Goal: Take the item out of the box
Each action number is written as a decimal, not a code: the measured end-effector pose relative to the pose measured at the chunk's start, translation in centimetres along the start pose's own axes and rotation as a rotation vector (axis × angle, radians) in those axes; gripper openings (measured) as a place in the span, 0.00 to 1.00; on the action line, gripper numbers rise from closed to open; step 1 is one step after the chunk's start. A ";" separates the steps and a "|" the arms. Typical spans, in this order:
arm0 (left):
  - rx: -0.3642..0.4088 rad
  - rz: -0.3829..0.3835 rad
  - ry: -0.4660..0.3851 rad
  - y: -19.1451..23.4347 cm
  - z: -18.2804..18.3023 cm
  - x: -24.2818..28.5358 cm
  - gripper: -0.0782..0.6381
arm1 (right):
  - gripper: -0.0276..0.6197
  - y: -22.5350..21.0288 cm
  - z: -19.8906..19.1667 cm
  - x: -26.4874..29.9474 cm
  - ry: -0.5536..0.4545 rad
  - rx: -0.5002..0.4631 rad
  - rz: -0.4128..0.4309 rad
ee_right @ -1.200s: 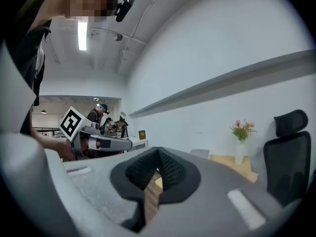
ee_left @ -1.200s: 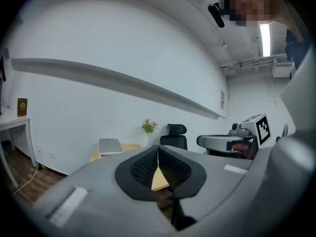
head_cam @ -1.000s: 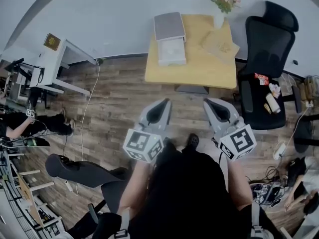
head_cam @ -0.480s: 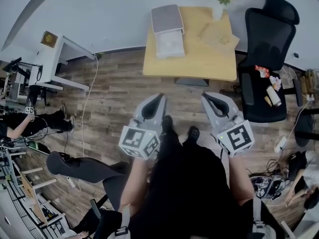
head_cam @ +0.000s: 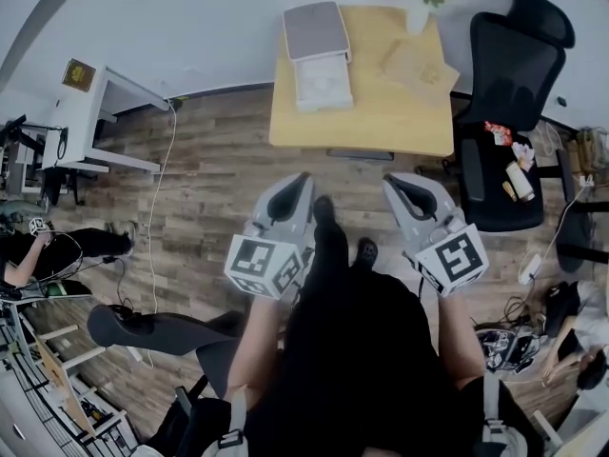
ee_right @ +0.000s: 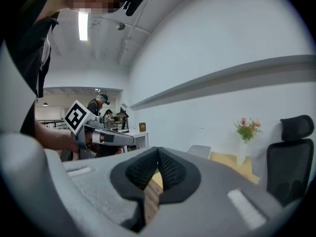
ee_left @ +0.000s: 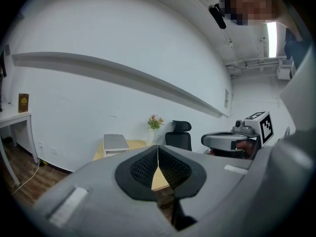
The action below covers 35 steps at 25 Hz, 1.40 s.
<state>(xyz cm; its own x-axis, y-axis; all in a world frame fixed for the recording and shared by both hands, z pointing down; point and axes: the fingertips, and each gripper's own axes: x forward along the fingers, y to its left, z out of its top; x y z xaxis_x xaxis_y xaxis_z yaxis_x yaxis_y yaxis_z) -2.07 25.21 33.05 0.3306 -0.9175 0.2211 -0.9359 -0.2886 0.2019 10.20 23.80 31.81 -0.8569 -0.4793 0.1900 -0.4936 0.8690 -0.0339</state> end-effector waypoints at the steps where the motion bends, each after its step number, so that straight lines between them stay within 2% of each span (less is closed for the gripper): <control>1: -0.002 -0.004 0.001 0.7 0.2 0.5 0.12 | 0.05 -0.2 0.1 0.7 0.008 0.004 0.008; 7: 0.005 -0.044 0.002 4.8 2.2 4.5 0.12 | 0.05 -1.6 1.6 5.8 0.030 0.015 0.054; 15: 0.002 -0.100 0.020 10.9 3.7 9.1 0.12 | 0.05 -5.0 3.3 12.5 0.025 -0.031 -0.060; 21: 0.002 -0.150 0.034 14.5 3.8 11.5 0.12 | 0.05 -6.6 2.8 16.8 0.038 -0.041 -0.125; 28: 0.011 -0.203 0.062 17.4 3.3 13.5 0.12 | 0.05 -7.8 1.7 20.2 0.086 -0.013 -0.169; 35: -0.001 -0.241 0.118 17.8 1.9 15.9 0.12 | 0.05 -8.3 0.2 21.5 0.146 0.028 -0.133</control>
<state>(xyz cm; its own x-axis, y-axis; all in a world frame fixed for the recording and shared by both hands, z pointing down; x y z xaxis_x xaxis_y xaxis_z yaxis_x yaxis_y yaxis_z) -13.65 4.96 38.34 0.5555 -0.7843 0.2761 -0.8286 -0.4943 0.2629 -4.18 6.28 35.96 -0.7543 -0.5646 0.3349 -0.6064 0.7948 -0.0258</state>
